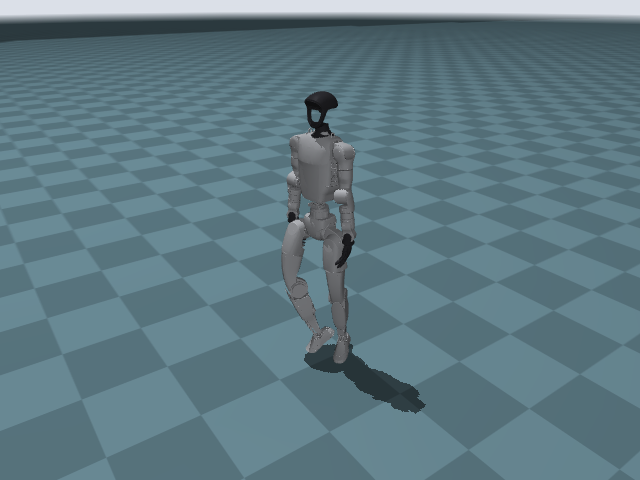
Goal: In place motions
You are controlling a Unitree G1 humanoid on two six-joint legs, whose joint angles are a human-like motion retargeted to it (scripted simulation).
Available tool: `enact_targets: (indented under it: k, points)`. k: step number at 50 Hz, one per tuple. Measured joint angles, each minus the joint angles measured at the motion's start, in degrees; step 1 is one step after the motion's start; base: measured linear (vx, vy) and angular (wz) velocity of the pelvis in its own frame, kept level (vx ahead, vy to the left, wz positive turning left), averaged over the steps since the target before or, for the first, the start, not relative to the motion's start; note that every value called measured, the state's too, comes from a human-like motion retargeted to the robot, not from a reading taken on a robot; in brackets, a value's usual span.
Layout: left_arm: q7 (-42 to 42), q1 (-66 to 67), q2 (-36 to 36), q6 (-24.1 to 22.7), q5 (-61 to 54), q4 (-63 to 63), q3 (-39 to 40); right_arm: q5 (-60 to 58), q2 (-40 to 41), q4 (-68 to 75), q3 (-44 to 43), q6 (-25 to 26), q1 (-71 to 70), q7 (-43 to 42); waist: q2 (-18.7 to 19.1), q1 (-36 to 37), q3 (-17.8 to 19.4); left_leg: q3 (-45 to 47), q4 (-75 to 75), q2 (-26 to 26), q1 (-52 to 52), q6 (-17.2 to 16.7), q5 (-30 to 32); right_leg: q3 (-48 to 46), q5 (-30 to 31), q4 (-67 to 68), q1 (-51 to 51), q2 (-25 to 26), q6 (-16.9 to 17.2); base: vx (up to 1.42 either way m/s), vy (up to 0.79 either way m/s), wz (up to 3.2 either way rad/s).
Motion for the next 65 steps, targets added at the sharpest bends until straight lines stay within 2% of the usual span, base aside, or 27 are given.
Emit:
enact_targets:
  k: [2, 3, 5, 8, 11, 14, 19, 23, 25, 27, 28, 30, 31, 33, 35, 38, 40, 42, 45, 50, 54, 57, 58, 60, 62, 63, 65]
  points:
    - [-3.42, -7.71, 0.1, -2.09, 0.47, -0.66, -2.56, -0.03, -2.48, 4.73, -1.93, 2.72, 0.91, -2.97, 2.51, -3.34, 5.65, -8.24, 1.95, 1.72, -3.33, -1.29, 0.14, -0.68, 4.38, 17.1, -7.04, 0.37, -7.79, -0.37, 0.41, 0.91]
    - [-4.44, -11.37, -0.08, -3.32, 0.09, -1.87, -4.75, 1.27, -3.93, 6.28, -2.32, 2.45, 1.86, -4.72, 3.92, -6.8, 9.31, -12.67, 3.38, 1.63, -4.2, -0.05, 0.22, -0.11, -0.14, 28.04, -12.51, -1.86, -7.83, -0.34, 0.52, 1.21]
    - [-8.02, -18.96, 1.22, -3.47, -0.04, -4.37, -10.41, 4.11, -6.82, 9.17, -3.12, 2.6, 4.2, -5.31, 3.56, -8.17, 13.99, -9.7, 2.27, -0.3, -2.91, 2.71, 0.39, 4.15, -5.74, 44.04, -23.11, -6.17, -7.86, -0.39, 0.46, 0.69]
    - [-9.92, -25.13, 2.76, -2.67, 9.03, -9.46, -9.07, 5.34, -8.6, 9.24, -6.06, 8.62, 7.5, -4.42, 4.36, -16.1, 18.58, -12.88, 1.6, 0.64, -4.5, 4.27, 1.98, 3.26, -7.88, 54.34, -35.04, -9.15, -7.74, -0.38, 0.19, 1.04]
    - [-4.95, -25.53, 0.91, -5.55, 10.11, -13.91, -12.58, 10.35, -9.9, 9.24, -10.76, 9.01, 12.83, -6.43, 6.2, -15.08, 15.78, -12.41, -0.71, 1.52, -5.81, 3.82, 3.22, 4.08, -9.97, 55.79, -42.27, -7.07, -7.78, 0.11, 0.08, -0.28]
    - [-4.34, -24.12, 0.89, -7.96, 10.21, -18.72, -17.12, 16.36, -9.93, 9.24, -14.35, 7.39, 15.82, -5.9, 6.19, -14.47, 13.34, -11.0, -2.83, 1.56, -5.19, 2.5, 3.36, 3.44, -10.15, 53.07, -40.57, -7.29, -7.8, 0.13, -0.09, -0.09]
    - [-6.49, -20.48, 1.21, -7.27, 17.07, -20.64, -18.42, 22.5, -8.6, 9.24, -13.41, 7.45, 13.78, -3.04, 3.51, -10.21, 12.84, -7.38, -4.56, 0.31, -0.21, -0.31, 2.59, 4.06, -6.39, 38.08, -21.6, -3.14, -7.79, -0.02, -0.14, -0.61]
    - [-4.12, -11.4, -0.88, -7.13, 18.11, -16.21, -15.39, 21.4, -6.08, 9.24, -8.92, 8.46, 8.92, -1.93, 2.22, -6.87, 7.47, -3.47, -4.3, -0.15, 0.4, -1.97, 1.46, 6.78, -2.8, 10.6, -2.82, 5.19, -5.19, 0.14, -0.24, -0.64]
    - [-3.88, -4.48, -1.91, -6.06, 18.14, -12.8, -13.01, 19.63, -4.56, 9.24, -7.13, 8.31, 5.75, -1.27, 1.15, -5.73, 3.95, -2.85, -2.05, -1.74, -0.7, -1.22, 0.55, 12.9, -11.5, -5.46, 5.33, 8.54, 3.85, 0.29, -0.12, -0.11]
    - [-3.62, 2.85, -1.81, -3.91, 17.49, -8.14, -8.68, 17.69, -2.49, 9.09, -4.03, 7.72, 0.85, -0.17, -2.12, -4.88, 1.82, 1.38, 6.78, -3.07, -2.56, 1.4, 2.9, 3.5, -21.99, -17.71, 13.09, 4.21, 5.83, 0.16, -0.11, -0.29]
    - [-3.79, 5.58, -1.62, -2.35, 16.95, -5.8, -5.81, 17.48, -1.3, 8.67, -2.24, 7.5, -2.5, 0.43, -4.77, -3.78, 1.39, 5.69, 16.51, -2.46, -5.16, 3.6, 7.13, 2.06, -21.29, -21.06, 13.51, 1.53, 5.2, -0.09, -0.07, -1.11]
    - [-4.71, 7.31, -0.45, 0.83, 14.03, -1.23, -0.96, 17.39, 1.09, 5.95, -0.89, 8.01, -12.59, 2.57, -4.26, 3.45, 4.15, 8.68, 46.06, 10.85, -21.1, 9.76, 17.98, 11.96, -20.59, -20.88, 11.15, 1.27, 8.3, -0.44, -0.15, -2.1]
    - [-4.29, 8.88, -0.37, 1.48, 11.29, -0.49, 0.86, 17.23, 2.06, 3.94, -0.94, 7.86, -18.02, 3.75, -3.43, 6.04, 8.05, -0.53, 56.58, 10.16, -30.95, 10.07, 19.71, 13.41, -19.34, -20.72, 11.1, 3.11, 7.13, -0.62, -0.29, -2.17]
    - [-3.47, 11.73, -0.05, 3.18, 6.17, 0.0, 5.16, 15.75, 4.13, -1.39, -1.34, 7.77, -27.94, 6.48, -1.98, 11.17, 14.8, -8.25, 76.33, 16.97, -44.85, 10.25, 14.56, 16.52, -17.75, -21.24, 12.01, 7.2, 4.44, -0.56, -0.41, -1.84]
    - [-3.69, 14.78, 0.08, 6.2, 2.64, 0.0, 7.75, 12.95, 6.19, -8.1, -2.72, 7.42, -34.97, 7.84, -4.61, 15.44, 21.68, -7.29, 85.9, 20.94, -51.95, 10.33, 9.04, 18.89, -19.41, -19.71, 14.43, 6.92, 0.95, -0.38, -0.52, -1.46]
    - [0.64, 18.08, 0.48, 8.08, 1.2, 0.0, 11.39, 13.17, 5.79, -16.22, -4.72, 3.99, -43.06, 7.81, -8.43, 23.7, 30.05, -0.61, 86.54, 17.97, -59.18, 10.35, 4.69, 22.58, -19.23, -17.19, 15.43, 1.03, 0.36, -0.18, -0.14, -1.21]
    - [2.55, 20.72, 1.2, 5.98, -0.43, 0.0, 12.21, 15.04, 4.31, -20.83, -5.37, 1.79, -45.38, 6.63, -10.28, 29.75, 31.79, 3.07, 84.16, 14.69, -65.27, 10.19, 5.49, 25.27, -18.16, -16.06, 13.87, -2.97, 0.88, 0.15, 0.41, -0.89]
    - [2.27, 23.72, 1.97, 5.32, -2.36, 0.0, 12.33, 15.16, 3.46, -23.9, -5.33, 0.0, -45.2, 5.9, -11.81, 32.38, 30.4, 5.64, 82.2, 13.55, -66.94, 9.38, 5.61, 26.06, -17.89, -14.8, 12.18, -5.55, 1.33, 0.31, 0.31, -0.11]
    - [2.27, 23.69, 1.6, 5.63, -4.95, 0.0, 13.88, 12.33, 3.52, -26.89, -3.77, -1.64, -45.59, 6.22, -12.52, 31.55, 27.56, 5.93, 82.77, 14.43, -64.87, 10.0, 4.67, 25.74, -17.54, -15.73, 11.05, -5.37, 1.68, 0.02, 0.03, 0.3]
    - [-0.33, 18.87, 1.27, 4.64, -5.04, 0.0, 11.54, 8.12, 4.32, -24.43, 0.41, -3.81, -38.98, 5.62, -7.87, 21.82, 16.87, -2.07, 80.76, 16.24, -50.85, 9.22, 5.58, 19.06, -17.56, -21.52, 13.65, 1.45, 3.63, 0.14, 0.08, 1.07]
    - [-1.31, 14.76, 2.15, 4.28, -3.95, 0.0, 2.96, 2.32, 5.92, -17.93, 2.29, -2.21, -24.45, 6.3, -8.16, 12.15, 8.87, -2.76, 57.09, 7.29, -26.6, 5.17, 4.25, 14.51, -18.99, -21.41, 14.78, -0.17, 7.79, 0.37, 0.18, 1.23]
    - [6.53, 8.92, 1.97, -1.36, -4.8, 0.0, -5.03, 1.25, 5.67, -11.5, 1.76, 2.48, -10.1, 4.57, -6.74, 3.69, 3.69, -9.22, 25.9, -2.07, -7.56, 0.84, 7.27, 9.83, -19.3, -18.85, 14.99, 1.81, 7.74, 0.37, 0.17, 1.33]
    - [9.69, 5.87, 1.37, -3.53, -4.74, 0.0, -7.73, 2.38, 4.66, -8.85, 1.43, 4.63, -5.37, 3.73, -5.33, 1.27, 2.7, -10.99, 15.36, -3.81, -1.18, -0.43, -0.79, 8.38, -18.03, -16.52, 14.71, 3.26, 6.98, 0.33, 0.25, 1.38]
    - [9.49, -2.24, -0.39, -5.5, -2.8, 0.0, -12.12, 3.87, 1.51, -2.84, -1.13, 7.18, 3.06, 2.89, -1.73, -5.3, 1.34, -2.79, 2.27, -0.15, 6.6, 1.28, -3.82, 2.47, -6.28, -6.94, 11.37, 4.61, 3.31, 0.15, 0.3, 1.45]
    - [-1.12, -15.07, -2.06, -4.71, 0.83, -1.66, -12.94, 5.25, -2.26, 4.86, -6.42, 9.19, 5.04, 2.92, 1.91, -6.31, 5.73, -8.44, 1.89, 3.39, 3.51, -1.12, -1.84, 1.81, 1.89, 17.58, -2.0, 0.99, -4.66, -0.37, 0.31, 0.55]
    - [-6.45, -19.76, -2.93, -4.66, 2.07, -4.49, -13.39, 6.68, -3.91, 8.14, -8.79, 10.66, 6.52, 1.99, 1.94, -7.68, 7.85, -11.36, 2.67, 3.13, 2.3, -0.81, -1.72, 5.34, 1.02, 27.75, -8.76, 0.75, -6.27, -0.41, 0.36, 0.6]
    - [-15.02, -29.15, -3.93, -4.24, 3.31, -10.91, -15.52, 11.38, -7.14, 9.24, -11.17, 15.88, 11.72, 1.33, 0.68, -8.63, 13.17, -9.64, 2.35, 0.03, 3.84, 2.89, -2.66, 7.26, -4.84, 46.88, -16.94, -7.9, -7.74, -0.32, 0.55, 0.79]
